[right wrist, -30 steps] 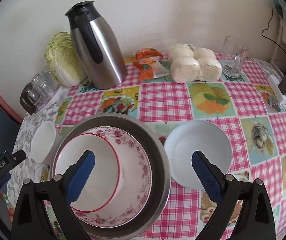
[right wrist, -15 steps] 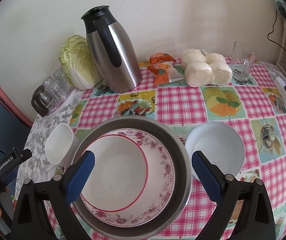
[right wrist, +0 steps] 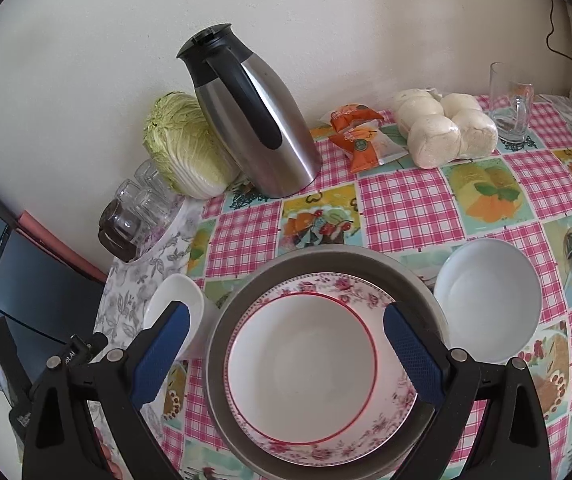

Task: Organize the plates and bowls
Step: 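Move both tools toward the white square bowl, then close both tools on the rim of the white square bowl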

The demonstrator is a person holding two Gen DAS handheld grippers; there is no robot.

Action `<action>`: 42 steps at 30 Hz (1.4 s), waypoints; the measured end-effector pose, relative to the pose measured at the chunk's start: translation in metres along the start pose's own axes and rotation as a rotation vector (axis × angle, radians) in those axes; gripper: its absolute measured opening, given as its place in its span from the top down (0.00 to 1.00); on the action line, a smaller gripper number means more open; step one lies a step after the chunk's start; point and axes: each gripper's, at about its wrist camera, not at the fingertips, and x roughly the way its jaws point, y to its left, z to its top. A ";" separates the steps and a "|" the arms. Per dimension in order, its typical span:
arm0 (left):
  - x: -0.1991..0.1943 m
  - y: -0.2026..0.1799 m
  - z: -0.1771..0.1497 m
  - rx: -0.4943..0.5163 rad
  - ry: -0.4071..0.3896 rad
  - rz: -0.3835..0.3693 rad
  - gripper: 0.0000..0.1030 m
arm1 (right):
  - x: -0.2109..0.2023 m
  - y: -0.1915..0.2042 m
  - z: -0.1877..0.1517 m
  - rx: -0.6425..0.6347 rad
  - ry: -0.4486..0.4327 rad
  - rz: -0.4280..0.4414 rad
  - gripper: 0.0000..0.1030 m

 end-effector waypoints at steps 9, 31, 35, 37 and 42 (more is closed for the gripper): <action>0.013 0.004 0.006 -0.037 0.014 -0.088 0.00 | 0.008 0.045 0.017 -0.107 0.046 0.005 0.05; 0.065 0.006 0.007 -0.055 0.158 -0.199 0.12 | 0.078 0.107 0.027 -0.238 0.157 -0.097 0.07; 0.075 0.009 0.008 -0.066 0.181 -0.206 0.19 | 0.096 0.119 0.018 -0.298 0.181 -0.117 0.25; 0.081 0.010 0.009 -0.074 0.193 -0.214 0.22 | 0.106 0.121 0.015 -0.304 0.203 -0.120 0.37; 0.090 0.009 0.008 -0.080 0.216 -0.239 0.31 | 0.130 0.122 0.006 -0.318 0.244 -0.107 0.55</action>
